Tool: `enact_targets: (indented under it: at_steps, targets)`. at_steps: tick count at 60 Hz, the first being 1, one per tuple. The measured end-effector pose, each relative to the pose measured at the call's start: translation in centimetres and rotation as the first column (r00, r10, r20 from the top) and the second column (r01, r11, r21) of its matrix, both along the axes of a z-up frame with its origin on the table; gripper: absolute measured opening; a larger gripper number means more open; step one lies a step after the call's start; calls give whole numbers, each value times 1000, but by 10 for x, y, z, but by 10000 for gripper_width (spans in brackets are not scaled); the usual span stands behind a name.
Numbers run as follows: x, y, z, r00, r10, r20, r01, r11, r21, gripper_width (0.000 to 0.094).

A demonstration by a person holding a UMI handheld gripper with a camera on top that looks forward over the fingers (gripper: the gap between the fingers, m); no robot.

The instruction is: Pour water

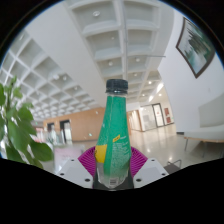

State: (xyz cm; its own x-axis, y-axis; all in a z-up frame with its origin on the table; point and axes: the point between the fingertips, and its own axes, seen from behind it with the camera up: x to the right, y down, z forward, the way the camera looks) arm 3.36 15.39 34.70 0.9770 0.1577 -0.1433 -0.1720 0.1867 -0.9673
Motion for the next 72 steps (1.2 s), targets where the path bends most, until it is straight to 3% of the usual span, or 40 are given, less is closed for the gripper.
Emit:
enact_targets:
  at_steps: [5,12,31,32,33,40,43,48,50,56,63,72]
  targets:
    - [33,25,-63,995,-48,82,57,992,-112,401]
    - [48,43,-151,983,-48,177,92,964,-251,400]
    - [63,44,-286,969,-11,248,127,879,-459,413]
    - [61,44,-281,968,-20,251,127,898,-422,417]
    - [60,43,-281,966,-24,258,132,902,-411,416]
    - [63,43,-279,955,-29,294,152,902,-404,538]
    - [64,43,-286,954,-26,300,162,885,-437,598]
    - [58,29,-294,958,10,286,142,852,-504,871]
    - [57,22,-292,961,14,277,137,845,-517,839]
    - [57,-8,-273,957,-16,290,169,844,-510,859]
    - [51,-65,-260,966,-38,254,180,805,-565,857]
    - [42,-150,-229,966,-60,253,200,792,-577,854]
